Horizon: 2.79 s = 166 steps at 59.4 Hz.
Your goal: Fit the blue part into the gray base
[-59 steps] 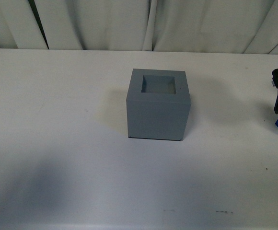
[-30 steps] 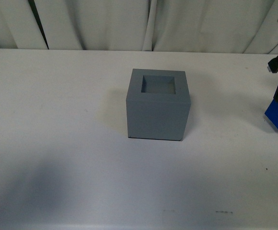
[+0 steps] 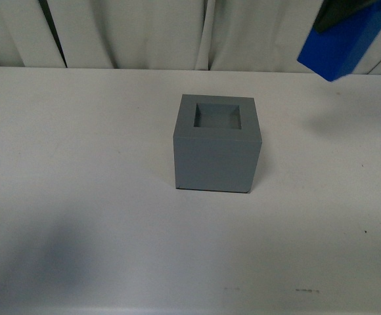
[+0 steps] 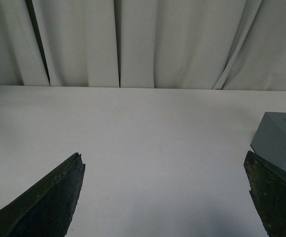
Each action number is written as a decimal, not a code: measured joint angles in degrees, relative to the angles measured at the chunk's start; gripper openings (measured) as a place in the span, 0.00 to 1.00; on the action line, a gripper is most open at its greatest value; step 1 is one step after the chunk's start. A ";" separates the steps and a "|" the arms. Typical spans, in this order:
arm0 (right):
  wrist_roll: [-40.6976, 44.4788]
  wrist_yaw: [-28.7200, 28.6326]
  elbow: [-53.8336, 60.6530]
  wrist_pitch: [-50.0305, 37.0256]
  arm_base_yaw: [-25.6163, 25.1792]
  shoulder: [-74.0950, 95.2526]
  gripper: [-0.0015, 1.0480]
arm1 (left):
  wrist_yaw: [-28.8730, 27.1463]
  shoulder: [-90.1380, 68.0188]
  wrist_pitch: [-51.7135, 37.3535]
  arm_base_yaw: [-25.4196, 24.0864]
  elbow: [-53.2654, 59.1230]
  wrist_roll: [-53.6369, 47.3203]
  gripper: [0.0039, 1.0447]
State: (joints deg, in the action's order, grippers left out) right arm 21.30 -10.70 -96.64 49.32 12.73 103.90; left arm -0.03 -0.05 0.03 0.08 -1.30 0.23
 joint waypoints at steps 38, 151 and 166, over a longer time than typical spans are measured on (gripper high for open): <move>20.33 -6.38 -13.86 12.61 7.91 8.61 0.46 | 0.00 0.00 0.00 0.00 0.00 0.00 0.94; 31.21 -2.29 -22.38 16.92 13.09 21.38 0.46 | 0.02 0.00 0.00 0.00 0.00 0.00 0.94; 31.43 -1.84 -22.40 16.74 13.18 21.38 0.56 | 0.00 0.00 0.00 -0.02 0.00 0.00 0.94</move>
State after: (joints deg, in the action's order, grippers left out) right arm 52.73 -12.53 -119.04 66.06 25.91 125.27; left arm -0.03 -0.05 0.03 0.05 -1.30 0.23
